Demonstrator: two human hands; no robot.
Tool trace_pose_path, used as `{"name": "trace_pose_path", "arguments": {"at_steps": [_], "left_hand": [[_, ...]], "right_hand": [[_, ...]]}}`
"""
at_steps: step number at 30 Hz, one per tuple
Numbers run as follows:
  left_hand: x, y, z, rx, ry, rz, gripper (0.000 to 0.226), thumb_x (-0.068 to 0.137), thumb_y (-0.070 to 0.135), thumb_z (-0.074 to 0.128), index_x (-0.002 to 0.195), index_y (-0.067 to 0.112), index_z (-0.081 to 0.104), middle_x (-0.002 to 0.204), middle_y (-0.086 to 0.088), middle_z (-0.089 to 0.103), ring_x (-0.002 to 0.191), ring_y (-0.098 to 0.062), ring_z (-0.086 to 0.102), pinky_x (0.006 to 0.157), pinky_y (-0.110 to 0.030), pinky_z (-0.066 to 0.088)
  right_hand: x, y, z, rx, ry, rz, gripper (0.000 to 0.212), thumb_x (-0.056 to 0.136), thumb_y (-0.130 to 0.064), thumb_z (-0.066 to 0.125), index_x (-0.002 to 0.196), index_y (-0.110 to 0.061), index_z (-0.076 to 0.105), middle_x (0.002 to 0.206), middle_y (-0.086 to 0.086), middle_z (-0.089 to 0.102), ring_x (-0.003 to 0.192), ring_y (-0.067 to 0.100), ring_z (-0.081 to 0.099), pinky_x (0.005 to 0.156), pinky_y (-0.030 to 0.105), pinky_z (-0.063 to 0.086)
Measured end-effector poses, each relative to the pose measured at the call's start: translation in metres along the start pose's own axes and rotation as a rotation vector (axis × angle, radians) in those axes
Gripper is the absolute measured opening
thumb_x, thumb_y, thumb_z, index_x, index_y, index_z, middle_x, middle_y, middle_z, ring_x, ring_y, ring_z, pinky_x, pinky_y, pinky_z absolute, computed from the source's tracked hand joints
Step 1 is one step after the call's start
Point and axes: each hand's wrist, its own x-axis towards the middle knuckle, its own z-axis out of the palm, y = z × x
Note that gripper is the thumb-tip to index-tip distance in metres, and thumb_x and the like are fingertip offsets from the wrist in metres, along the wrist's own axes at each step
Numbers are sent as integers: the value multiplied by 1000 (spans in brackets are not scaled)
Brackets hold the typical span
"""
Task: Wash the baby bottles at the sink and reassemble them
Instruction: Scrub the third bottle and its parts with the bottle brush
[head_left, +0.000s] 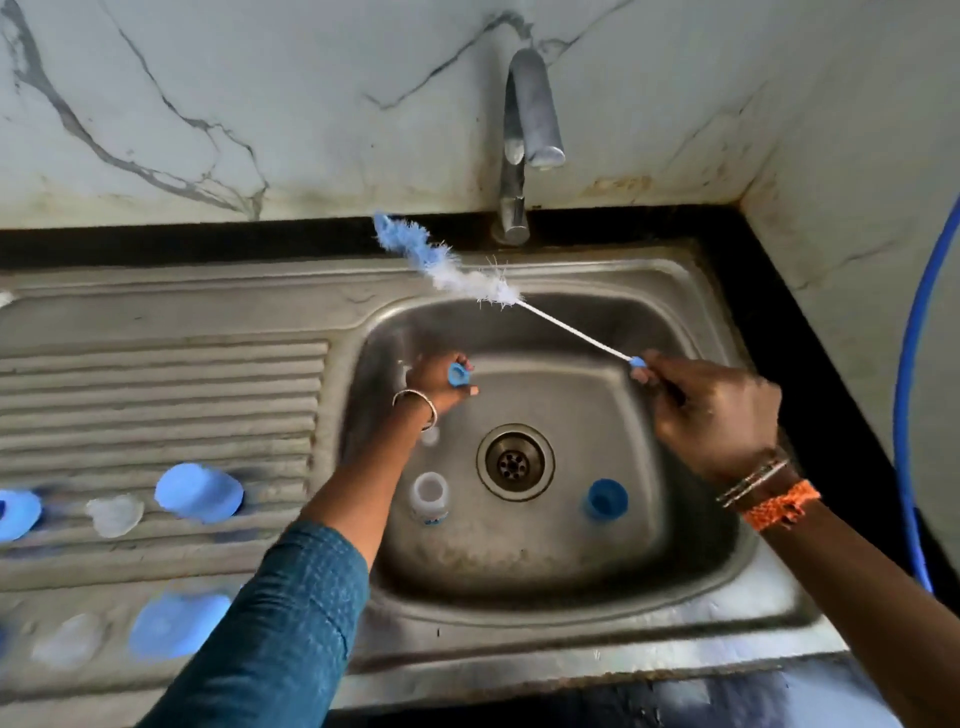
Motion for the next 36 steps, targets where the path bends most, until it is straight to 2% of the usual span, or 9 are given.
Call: {"name": "trace_pose_path", "arguments": {"at_steps": [3,7,12,20,25,28,32,34,36], "left_hand": [[14,-12,16,-7,18,-15,52,69,23,83,117,18,64,117,-3,65,116,-28,53,101,-34,38],[26,-32,27,159,49,31,74,66,40,81,133,33,52,135,8,53,129,-17,41,100,-29,20],[27,-43,34,429,-81,42,75,68,49,76,135,45,44,140,17,45,135,-12,28,99,-38,20],[12,-37,8,309,-45,80,64,76,44,73,134,27,49,137,-3,47,127,-26,40,105,-36,30],[-19,-37,-4,580,-138,-92,100,63,52,80,137,11,26,137,-16,36,127,-35,37,104,-42,33],[-24,-37,-3,588,-234,-86,69,77,27,76,133,6,42,131,-18,49,121,-32,47,99,-33,37],[-22,-31,2,360,-123,-59,8,81,-3,58,86,-2,65,95,-21,67,91,-29,64,83,-33,48],[-25,-25,0,75,-32,-86,16,78,-8,63,67,3,59,75,-17,61,67,-18,59,74,-34,51],[-27,-12,-9,-316,65,-128,19,83,-1,67,70,7,55,72,-10,57,64,-15,51,63,-28,50]], "right_hand": [[5,6,16,15,-17,-46,28,90,-32,54,93,-15,77,66,5,71,46,25,62,41,26,47],[3,13,32,58,-5,-54,21,87,-24,61,99,-14,76,67,7,72,45,26,63,41,33,49],[4,11,39,71,-33,-78,21,81,-19,70,100,-12,76,62,3,70,38,21,56,37,28,45],[4,4,27,89,2,-33,20,84,-21,67,99,-13,76,64,4,71,41,24,59,38,29,46],[-8,4,20,110,-9,28,32,90,-31,53,100,-10,75,70,9,73,46,27,62,42,34,50],[-14,4,15,92,-56,65,30,90,-31,56,100,-10,76,72,9,73,48,27,63,43,35,51],[-17,7,10,72,-99,111,25,88,-29,59,99,-14,76,73,8,74,52,29,66,47,37,52],[-18,7,7,64,-124,115,25,88,-28,59,99,-15,76,74,8,74,55,29,67,48,37,53],[-18,7,3,89,-174,121,20,89,-23,63,102,-15,75,79,8,74,61,30,68,52,38,54]]}}
